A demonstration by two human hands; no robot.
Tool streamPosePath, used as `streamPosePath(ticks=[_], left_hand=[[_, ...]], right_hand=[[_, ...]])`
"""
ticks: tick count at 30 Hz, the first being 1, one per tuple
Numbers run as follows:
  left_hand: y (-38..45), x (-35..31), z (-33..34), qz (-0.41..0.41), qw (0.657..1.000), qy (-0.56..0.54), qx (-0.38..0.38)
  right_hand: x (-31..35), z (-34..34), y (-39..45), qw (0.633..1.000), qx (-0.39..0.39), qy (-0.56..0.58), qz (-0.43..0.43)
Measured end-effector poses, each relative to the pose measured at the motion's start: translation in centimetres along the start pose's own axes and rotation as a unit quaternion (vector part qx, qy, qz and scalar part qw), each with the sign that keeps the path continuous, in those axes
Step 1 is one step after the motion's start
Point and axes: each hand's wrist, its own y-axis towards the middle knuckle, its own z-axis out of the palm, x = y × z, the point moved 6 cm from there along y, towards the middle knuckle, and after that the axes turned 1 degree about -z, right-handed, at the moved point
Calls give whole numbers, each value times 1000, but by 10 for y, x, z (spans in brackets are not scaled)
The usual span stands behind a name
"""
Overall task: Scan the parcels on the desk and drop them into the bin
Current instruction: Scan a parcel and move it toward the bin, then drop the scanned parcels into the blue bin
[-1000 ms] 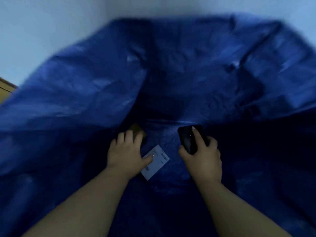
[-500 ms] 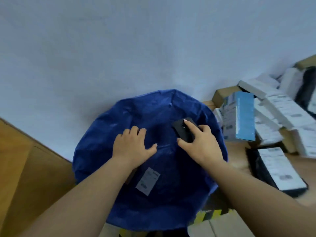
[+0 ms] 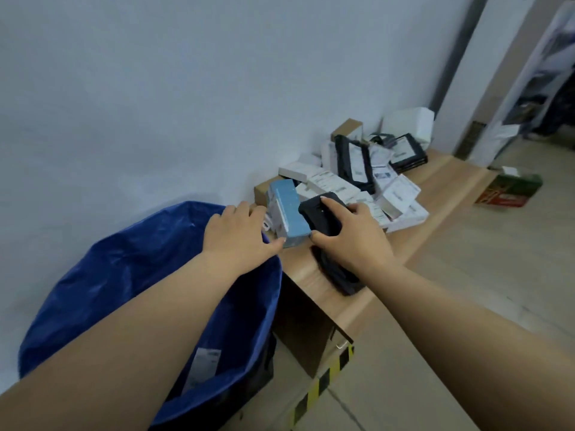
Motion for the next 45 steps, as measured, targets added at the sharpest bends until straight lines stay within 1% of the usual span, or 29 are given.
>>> streamPosePath(ticks=[4,8,12,16,20,23,27,32,39,42,45], left_hand=[[15,-65,-16,41,999,6,-15],[27,-129,-15,48,998,18,-23],[38,-196,-4,47,999,13,-13],[58,-254,1,25,1000,-3,-15],[82,-302,3,-3,1000,1,-24],[96,-329,9,-15,1000,-2,-16],[126,-345,11,-26,999,0,-19],[179,-346,6,-40,998,13,-45],[223,-343,25,-73,997,28,-17],[232,-331,32,-103,994,33,-16],[239,-314,39,-162,986,35,-13]], right_hand=[[-48,-52,-10,998,-58,9,27],[-103,-90,-18,996,-77,6,34],[-162,-122,-19,996,-78,-12,33],[-218,-158,-7,997,-69,-28,25],[-265,-188,14,998,-63,-27,12],[-293,-201,34,997,-67,-20,10],[-315,-204,72,998,-66,-1,-4],[-326,-209,136,997,-73,7,-16],[-332,-191,210,998,-41,6,-44],[-330,-175,236,998,-15,12,-65],[-326,-158,264,995,13,9,-101]])
